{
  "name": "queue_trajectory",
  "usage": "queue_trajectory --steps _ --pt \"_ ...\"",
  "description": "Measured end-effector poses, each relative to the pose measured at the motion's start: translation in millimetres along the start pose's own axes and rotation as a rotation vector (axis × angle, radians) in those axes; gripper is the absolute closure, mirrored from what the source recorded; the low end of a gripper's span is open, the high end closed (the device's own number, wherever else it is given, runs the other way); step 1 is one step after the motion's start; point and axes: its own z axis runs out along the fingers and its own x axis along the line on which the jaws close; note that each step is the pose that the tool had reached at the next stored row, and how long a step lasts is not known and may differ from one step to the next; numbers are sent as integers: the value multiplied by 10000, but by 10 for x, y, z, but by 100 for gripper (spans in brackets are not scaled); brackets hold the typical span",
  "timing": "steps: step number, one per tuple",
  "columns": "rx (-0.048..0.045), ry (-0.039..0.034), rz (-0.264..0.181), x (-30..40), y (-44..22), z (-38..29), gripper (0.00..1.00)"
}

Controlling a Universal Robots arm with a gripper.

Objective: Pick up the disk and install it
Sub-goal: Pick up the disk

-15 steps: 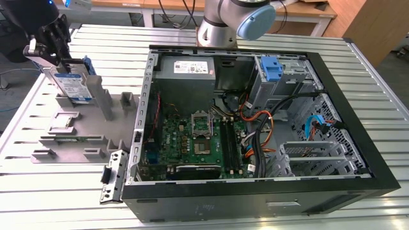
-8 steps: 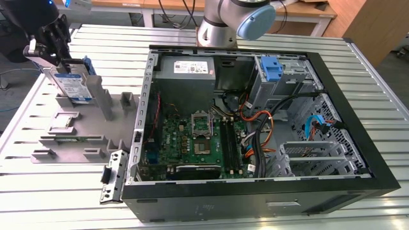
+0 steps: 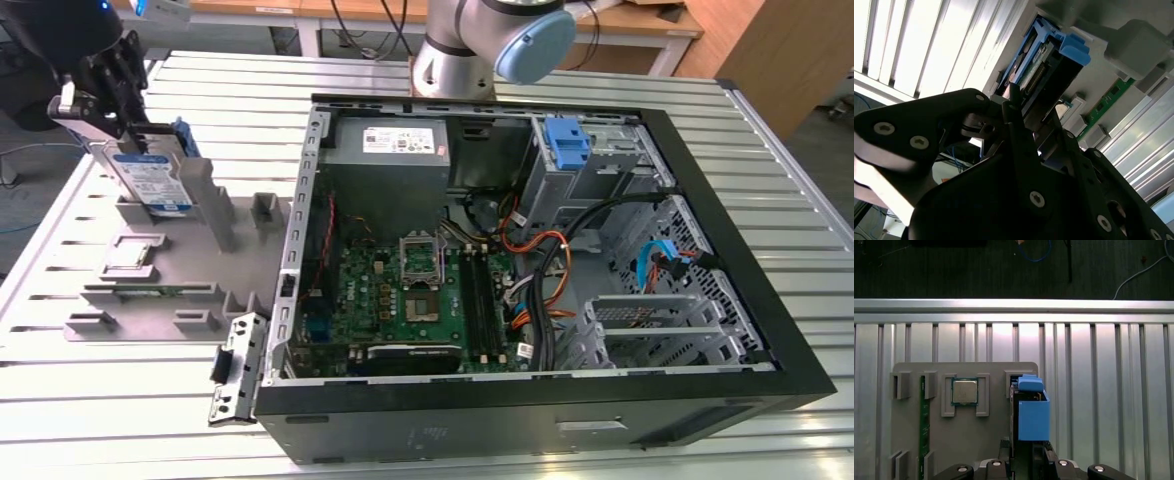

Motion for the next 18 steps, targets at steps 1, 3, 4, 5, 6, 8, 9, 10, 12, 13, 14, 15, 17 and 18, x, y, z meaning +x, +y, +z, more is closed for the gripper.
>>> queue_trajectory --steps 1,3,4,5,6,8,9,10,12,13,14,15,17,18 --pt "-1 0 0 0 0 0 65" --pt "0 0 0 1 0 0 65" --pt "0 1 -1 0 0 -3 65" --pt "-1 2 -1 0 0 -7 65" --pt "2 0 -1 0 0 -8 65" --pt "2 0 0 -1 0 -9 65" --pt "0 1 0 -1 0 -11 65" --pt "0 1 0 -1 0 -12 65" --pt "0 1 0 -1 0 -12 65" --pt "0 1 0 -1 0 -13 65" --pt "0 1 0 -1 0 -12 65" --pt "1 0 -1 -1 0 -12 65" --pt "-2 2 0 -1 1 -16 65" --pt "-2 2 0 -1 1 -19 65"
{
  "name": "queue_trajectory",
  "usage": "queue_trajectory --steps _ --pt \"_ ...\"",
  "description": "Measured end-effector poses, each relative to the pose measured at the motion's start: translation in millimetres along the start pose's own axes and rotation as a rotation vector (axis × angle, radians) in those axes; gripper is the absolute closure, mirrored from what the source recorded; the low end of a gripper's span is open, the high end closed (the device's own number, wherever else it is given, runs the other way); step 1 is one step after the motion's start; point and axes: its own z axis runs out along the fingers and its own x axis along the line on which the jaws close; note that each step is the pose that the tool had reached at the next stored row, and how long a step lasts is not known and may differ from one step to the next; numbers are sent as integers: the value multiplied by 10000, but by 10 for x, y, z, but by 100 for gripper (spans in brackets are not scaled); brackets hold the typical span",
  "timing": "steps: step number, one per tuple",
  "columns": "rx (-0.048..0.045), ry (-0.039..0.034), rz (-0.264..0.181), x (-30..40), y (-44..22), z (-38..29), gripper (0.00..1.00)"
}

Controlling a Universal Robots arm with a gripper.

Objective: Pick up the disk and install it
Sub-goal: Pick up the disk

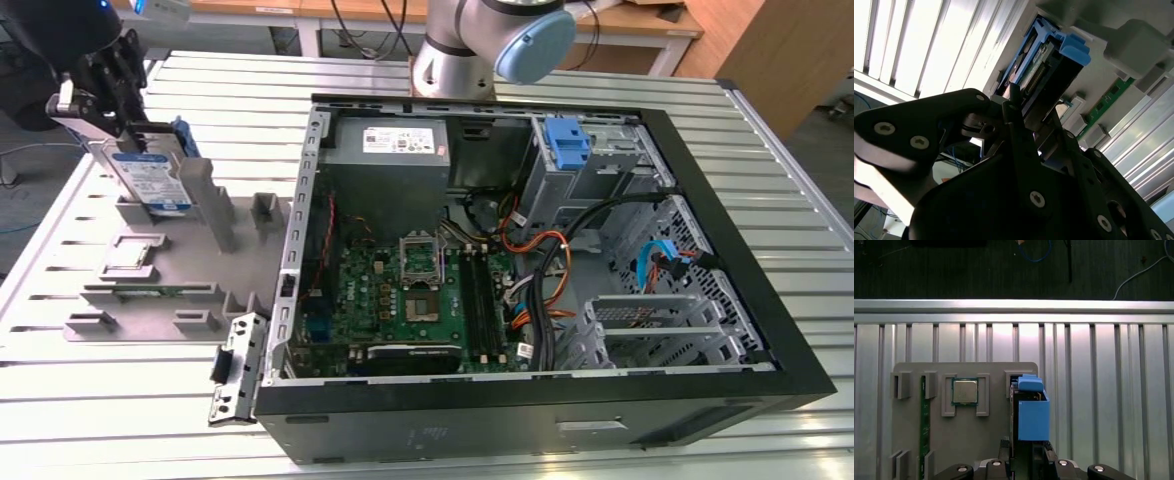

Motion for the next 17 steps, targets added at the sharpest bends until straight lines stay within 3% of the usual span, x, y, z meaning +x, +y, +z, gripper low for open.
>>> queue_trajectory --steps 10,17 --pt "3 -1 0 -6 3 -99 65" --pt "1 -2 0 -13 6 -209 65"
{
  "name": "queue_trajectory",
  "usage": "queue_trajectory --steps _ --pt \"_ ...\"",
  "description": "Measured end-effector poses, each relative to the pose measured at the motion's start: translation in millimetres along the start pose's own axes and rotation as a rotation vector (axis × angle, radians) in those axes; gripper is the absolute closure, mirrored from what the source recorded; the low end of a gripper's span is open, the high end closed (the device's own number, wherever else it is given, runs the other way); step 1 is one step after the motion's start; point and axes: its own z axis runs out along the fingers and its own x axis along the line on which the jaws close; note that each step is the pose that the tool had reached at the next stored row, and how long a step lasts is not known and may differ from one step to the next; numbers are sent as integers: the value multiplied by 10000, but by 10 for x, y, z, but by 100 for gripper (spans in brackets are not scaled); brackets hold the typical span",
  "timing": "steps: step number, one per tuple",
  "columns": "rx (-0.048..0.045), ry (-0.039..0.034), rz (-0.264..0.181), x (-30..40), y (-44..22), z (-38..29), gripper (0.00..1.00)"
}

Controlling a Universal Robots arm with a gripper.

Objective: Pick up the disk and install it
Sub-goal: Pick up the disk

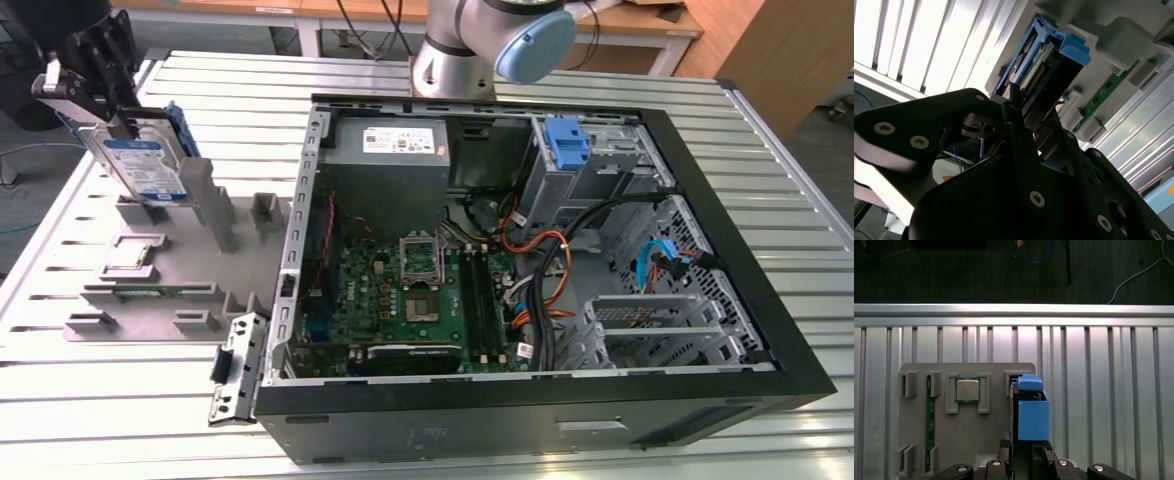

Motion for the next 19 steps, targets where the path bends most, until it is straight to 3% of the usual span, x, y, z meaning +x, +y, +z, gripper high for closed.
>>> queue_trajectory --steps 11,19 --pt "1 -1 0 -16 8 -242 65" --pt "2 -1 0 -33 17 -533 65"
